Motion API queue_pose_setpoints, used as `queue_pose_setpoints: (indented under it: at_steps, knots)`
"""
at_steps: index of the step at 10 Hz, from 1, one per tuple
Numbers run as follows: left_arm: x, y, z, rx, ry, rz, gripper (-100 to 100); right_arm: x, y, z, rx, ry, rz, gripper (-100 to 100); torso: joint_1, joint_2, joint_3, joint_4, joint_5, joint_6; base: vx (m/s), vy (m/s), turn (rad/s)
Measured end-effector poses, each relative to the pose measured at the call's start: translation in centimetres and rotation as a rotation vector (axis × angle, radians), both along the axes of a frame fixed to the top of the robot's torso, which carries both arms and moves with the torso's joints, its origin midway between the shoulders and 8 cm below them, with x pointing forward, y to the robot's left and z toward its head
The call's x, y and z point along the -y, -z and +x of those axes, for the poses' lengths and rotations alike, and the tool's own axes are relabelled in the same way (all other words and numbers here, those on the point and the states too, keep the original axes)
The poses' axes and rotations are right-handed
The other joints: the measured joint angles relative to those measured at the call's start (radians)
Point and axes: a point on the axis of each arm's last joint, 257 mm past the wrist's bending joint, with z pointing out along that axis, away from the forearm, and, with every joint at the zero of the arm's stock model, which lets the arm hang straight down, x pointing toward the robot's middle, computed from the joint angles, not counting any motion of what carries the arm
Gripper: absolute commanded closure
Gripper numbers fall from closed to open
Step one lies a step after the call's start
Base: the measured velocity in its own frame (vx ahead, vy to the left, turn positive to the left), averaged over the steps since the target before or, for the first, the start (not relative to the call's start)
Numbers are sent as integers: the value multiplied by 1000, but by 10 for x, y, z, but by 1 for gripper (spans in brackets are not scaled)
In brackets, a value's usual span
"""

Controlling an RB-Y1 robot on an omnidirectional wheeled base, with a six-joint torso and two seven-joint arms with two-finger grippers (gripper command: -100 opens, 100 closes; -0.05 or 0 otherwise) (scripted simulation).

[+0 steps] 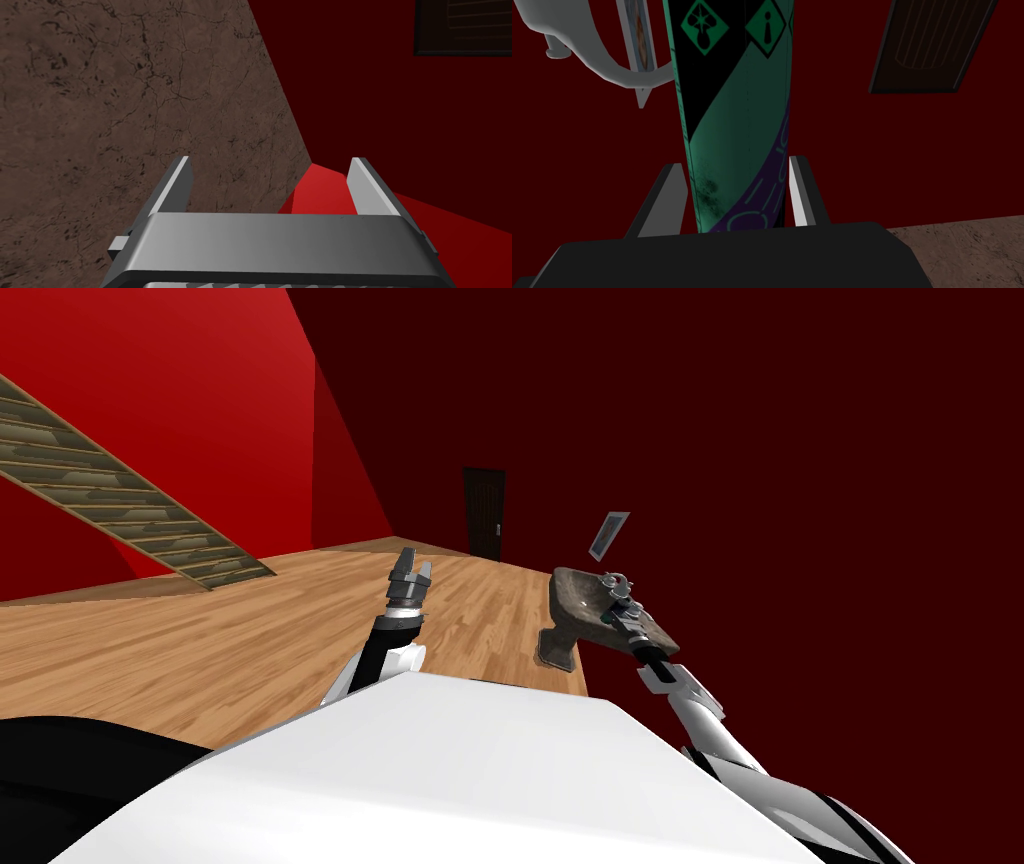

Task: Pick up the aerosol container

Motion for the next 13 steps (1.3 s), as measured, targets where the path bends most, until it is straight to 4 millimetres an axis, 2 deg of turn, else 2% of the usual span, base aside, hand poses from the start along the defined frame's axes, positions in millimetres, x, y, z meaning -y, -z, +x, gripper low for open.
queue_pose_setpoints:
  at_steps: [1,3,5,7,9,11,13]
  knots:
    - [0,0,0,0,0,0,0,-1,2,-6,-3,-1,-1,100,-1,0,-1,-1,-2,1,4,-2,-14]
    - [0,0,0,0,0,0,0,-8,-5,-6,9,-20,-8,100,0,2,0,-1,-1,0,17,-9,11]
    - [0,0,0,0,0,0,0,-8,5,-23,-3,1,6,100,-4,-1,-2,-3,-3,2,48,-30,3]
    - [0,0,0,0,0,0,0,-15,-1,-25,6,-13,-1,100,-3,1,-1,-2,-3,1,26,-13,8]
    - [0,0,0,0,0,0,0,-13,7,-41,-4,9,8,100,-5,-1,-2,-3,-4,3,46,-23,2]
    - [0,0,0,0,0,0,0,-20,-2,-46,4,-5,-1,100,-5,0,-1,-3,-4,2,22,-21,7]
    - [0,0,0,0,0,0,0,-20,3,-63,-3,19,3,100,-7,-1,-2,-3,-4,3,39,-24,2]
